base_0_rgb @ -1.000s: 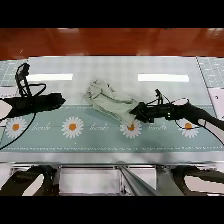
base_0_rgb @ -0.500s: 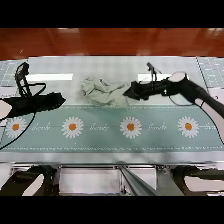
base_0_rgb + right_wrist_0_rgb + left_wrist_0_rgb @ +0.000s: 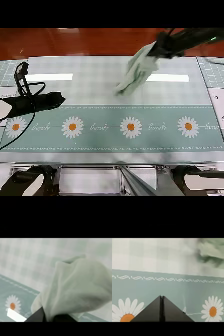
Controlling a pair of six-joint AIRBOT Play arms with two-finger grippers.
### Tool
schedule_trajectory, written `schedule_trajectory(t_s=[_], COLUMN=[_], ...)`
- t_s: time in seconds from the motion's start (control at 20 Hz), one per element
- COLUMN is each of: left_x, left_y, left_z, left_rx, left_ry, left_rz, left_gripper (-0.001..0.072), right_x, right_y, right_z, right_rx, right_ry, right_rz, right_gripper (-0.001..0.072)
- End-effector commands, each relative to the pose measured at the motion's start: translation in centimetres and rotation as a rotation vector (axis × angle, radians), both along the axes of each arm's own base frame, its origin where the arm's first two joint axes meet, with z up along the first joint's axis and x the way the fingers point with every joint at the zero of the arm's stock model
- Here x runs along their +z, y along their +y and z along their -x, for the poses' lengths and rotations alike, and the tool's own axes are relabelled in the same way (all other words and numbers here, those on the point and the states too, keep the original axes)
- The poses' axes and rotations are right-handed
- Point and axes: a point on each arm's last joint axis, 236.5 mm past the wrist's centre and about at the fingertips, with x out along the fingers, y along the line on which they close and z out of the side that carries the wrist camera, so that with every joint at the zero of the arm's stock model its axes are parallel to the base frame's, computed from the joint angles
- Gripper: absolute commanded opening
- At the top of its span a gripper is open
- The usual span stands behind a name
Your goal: Fold the shirts.
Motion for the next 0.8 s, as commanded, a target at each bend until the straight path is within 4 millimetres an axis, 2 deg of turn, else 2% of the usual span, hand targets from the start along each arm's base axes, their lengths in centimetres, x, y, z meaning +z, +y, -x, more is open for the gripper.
schedule_trajectory(t_s=[0.0,0.2,0.35,0.55,0.65,0.75], left_x=[-0.1,-0.2,-0.1,0.3,0.8,1.1], left_y=[-0.1,-0.1,-0.1,0.5,1.5,2.9], left_z=[0.1,0.2,0.2,-0.6,-1.6,-2.4], left_rx=[-0.004,-0.005,-0.005,0.014,0.055,0.103], left_ry=[0.007,0.009,0.009,-0.027,-0.062,-0.087], left_rz=[0.0,-0.001,-0.001,-0.013,-0.013,-0.013], left_gripper=[0.0023,0.0023,0.0022,0.0022,0.0022,0.0022], right_x=[3.8,6.2,7.8,8.4,7.2,5.6], right_y=[-8.8,-20.0,-26.5,-33.1,-35.7,-37.4], right_z=[2.2,6.1,9.8,14.6,17.3,19.8], right_rx=[-0.15,-0.406,-0.564,-0.764,-0.877,-0.971], right_ry=[0.024,0.03,0.014,0.012,0.051,0.099], right_rz=[0.077,0.097,0.077,0.03,0.001,-0.039], right_gripper=[0.0032,0.0032,0.0032,0.0032,0.0032,0.0032])
